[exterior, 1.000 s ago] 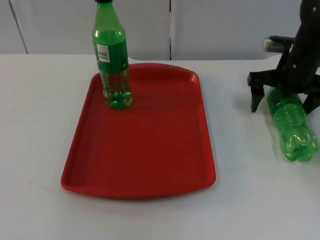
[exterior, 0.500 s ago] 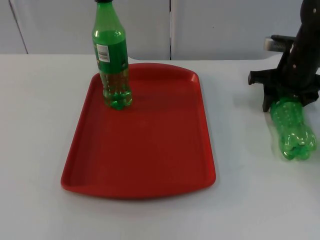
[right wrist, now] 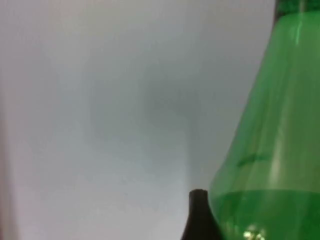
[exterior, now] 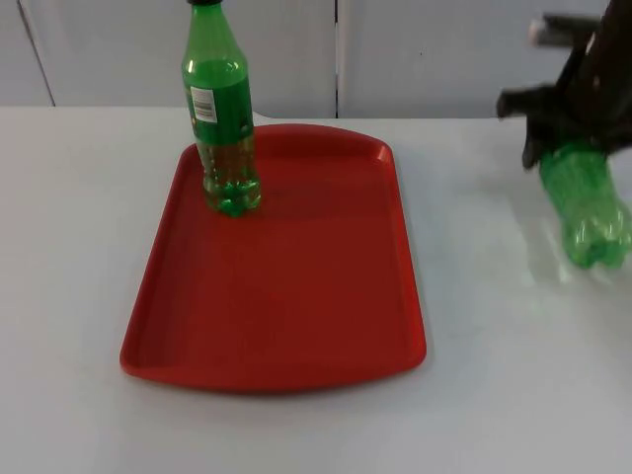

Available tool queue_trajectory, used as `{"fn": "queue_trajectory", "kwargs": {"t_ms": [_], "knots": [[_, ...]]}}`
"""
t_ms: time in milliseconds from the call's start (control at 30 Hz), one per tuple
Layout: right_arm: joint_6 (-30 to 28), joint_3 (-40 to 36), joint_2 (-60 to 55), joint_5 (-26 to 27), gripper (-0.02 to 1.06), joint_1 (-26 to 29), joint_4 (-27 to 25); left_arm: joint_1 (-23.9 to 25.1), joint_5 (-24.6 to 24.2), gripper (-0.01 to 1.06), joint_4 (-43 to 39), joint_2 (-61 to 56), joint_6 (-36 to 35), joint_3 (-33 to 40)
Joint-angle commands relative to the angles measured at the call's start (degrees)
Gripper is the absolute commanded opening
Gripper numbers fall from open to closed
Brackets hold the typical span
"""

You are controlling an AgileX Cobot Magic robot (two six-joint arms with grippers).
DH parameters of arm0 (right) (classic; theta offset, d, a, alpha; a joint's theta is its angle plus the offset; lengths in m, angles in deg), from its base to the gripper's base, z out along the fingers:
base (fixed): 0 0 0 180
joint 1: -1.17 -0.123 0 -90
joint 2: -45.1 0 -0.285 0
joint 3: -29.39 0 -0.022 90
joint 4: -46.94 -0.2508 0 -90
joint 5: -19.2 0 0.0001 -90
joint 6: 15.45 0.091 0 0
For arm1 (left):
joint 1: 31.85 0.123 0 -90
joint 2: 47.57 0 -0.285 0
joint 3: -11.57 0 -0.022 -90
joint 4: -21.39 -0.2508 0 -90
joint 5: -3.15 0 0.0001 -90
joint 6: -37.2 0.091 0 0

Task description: Place the bottle upright on the tray.

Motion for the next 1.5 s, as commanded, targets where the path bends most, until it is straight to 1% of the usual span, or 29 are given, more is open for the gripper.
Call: {"fn": "queue_trajectory", "kwargs": {"t_ms": [0, 200, 233, 267, 400, 433, 567, 600, 633, 667, 733, 767, 867, 900, 967, 1000, 1033, 1067, 1100, 1133, 1167, 1200, 1233, 1267, 1333, 1367, 1400, 1433, 1467], "knots": [[-1.74, 0.22, 4.1, 1.13, 0.0, -0.07, 0.3, -0.23, 0.09, 0.85, 0.5, -0.23, -0.29, 0.08], [-5.62, 0.22, 12.38, 1.88, 0.0, -0.46, 0.3, -0.23, 0.09, 0.85, 0.5, -0.23, -0.29, 0.08], [-7.35, 0.22, 14.73, 2.41, 0.0, -0.89, 0.3, -0.23, 0.09, 0.85, 0.5, -0.23, -0.29, 0.08], [-7.35, 0.22, 14.73, 2.41, 0.0, -0.89, 0.3, -0.23, 0.09, 0.85, 0.5, -0.23, -0.29, 0.08], [-11.62, -0.06, 21.24, 4.85, 0.0, -2.82, 0.14, -0.23, 0.09, 0.85, 0.36, -0.23, -0.29, 0.08], [-11.62, -0.06, 21.24, 4.85, 0.0, -2.82, 0.14, -0.23, 0.09, 0.85, 0.36, -0.23, -0.29, 0.08], [-15.57, -3.73, 27.87, 10.02, 0.0, -6.02, -0.2, -0.23, 0.09, 0.85, 0.36, -0.23, -0.29, 0.08], [-15.57, -3.73, 27.87, 10.02, 0.0, -6.02, -0.2, -0.23, 0.09, 0.85, 0.36, -0.23, -0.29, 0.08], [-16.45, -5.32, 29.49, 11.69, 0.0, -6.73, -0.45, -0.23, 0.09, 0.85, 0.36, -0.23, -0.29, 0.08], [-18.02, -6.74, 30.83, 13.17, 0.0, -7.49, -1.57, -0.23, 0.09, 0.85, 0.36, -0.23, -0.29, 0.08], [-22.87, -11.49, 34.53, 17.97, 0.0, -8.92, -6.96, -0.23, 0.09, 0.85, 0.36, -0.23, -0.29, 0.08], [-22.87, -11.49, 34.53, 17.97, 0.0, -8.92, -6.96, -0.23, 0.09, 0.85, 0.36, -0.23, -0.29, 0.08], [-33.76, -17.94, 38.32, 24.84, 0.0, -9.51, -18.45, -0.23, 0.09, 0.85, 0.36, -0.23, -0.29, 0.08], [-33.76, -17.94, 38.32, 24.84, 0.0, -9.51, -18.45, -0.23, 0.09, 0.85, 0.36, -0.23, -0.29, 0.08], [-43.58, -23.46, 40.39, 28.84, 0.0, -9.51, -26.82, -0.23, 0.09, 0.85, 0.36, -0.23, -0.29, 0.08], [-49.17, -26.2, 41.28, 30.47, 0.0, -9.51, -33.81, -0.23, 0.09, 0.85, 0.36, -0.23, -0.29, 0.08], [-56.96, -29.61, 42.41, 32.52, 0.0, -9.51, -40.77, -0.23, 0.09, 0.85, 0.36, -0.23, -0.29, 0.08], [-56.96, -29.61, 42.41, 32.52, 0.0, -9.51, -40.77, -0.23, 0.09, 0.85, 0.36, -0.23, -0.29, 0.08], [-64.63, -31.92, 43.07, 33.32, 0.0, -9.51, -47.87, -0.23, 0.09, 0.85, 0.36, -0.23, -0.29, 0.08], [-70.98, -33.79, 43.67, 33.27, 0.0, -9.51, -55.01, -0.23, 0.09, 0.85, 0.36, -0.23, -0.29, 0.08], [-79.24, -35.38, 43.9, 32.56, 0.0, -9.62, -61.62, -0.23, 0.09, 0.85, 0.36, -0.23, -0.29, 0.08], [-88.14, -36.68, 43.97, 31.25, 0.0, -9.62, -70.09, -0.23, 0.09, 0.85, 0.36, -0.23, -0.29, 0.08], [-88.14, -36.68, 43.97, 31.25, 0.0, -9.62, -70.09, -0.23, 0.09, 0.85, 0.36, -0.23, -0.29, 0.08], [-96.69, -37.58, 43.97, 28.81, 0.0, -9.62, -78.19, -0.23, 0.09, 0.85, 0.36, -0.23, -0.29, 0.08], [-111.56, -39.6, 43.97, 22.5, 0.0, -9.62, -91.75, -0.23, 0.09, 0.85, 0.36, -0.23, -0.29, 0.08], [-121.67, -40.91, 43.97, 17.48, 0.0, -9.62, -100.5, -0.23, 0.09, 0.85, 0.36, -0.23, -0.29, 0.08], [-121.67, -40.91, 43.97, 17.48, 0.0, -9.62, -100.5, -0.23, 0.09, 0.85, 0.36, -0.23, -0.29, 0.08], [-126.03, -41.62, 43.97, 15.01, 0.0, -9.62, -101.0, -0.23, 0.09, 0.85, 0.36, -0.23, -0.29, 0.08], [-128.41, -42.01, 43.97, 12.57, 0.0, -9.62, -101.0, -0.23, 0.09, 0.85, 0.36, -0.23, -0.29, 0.08]]}}
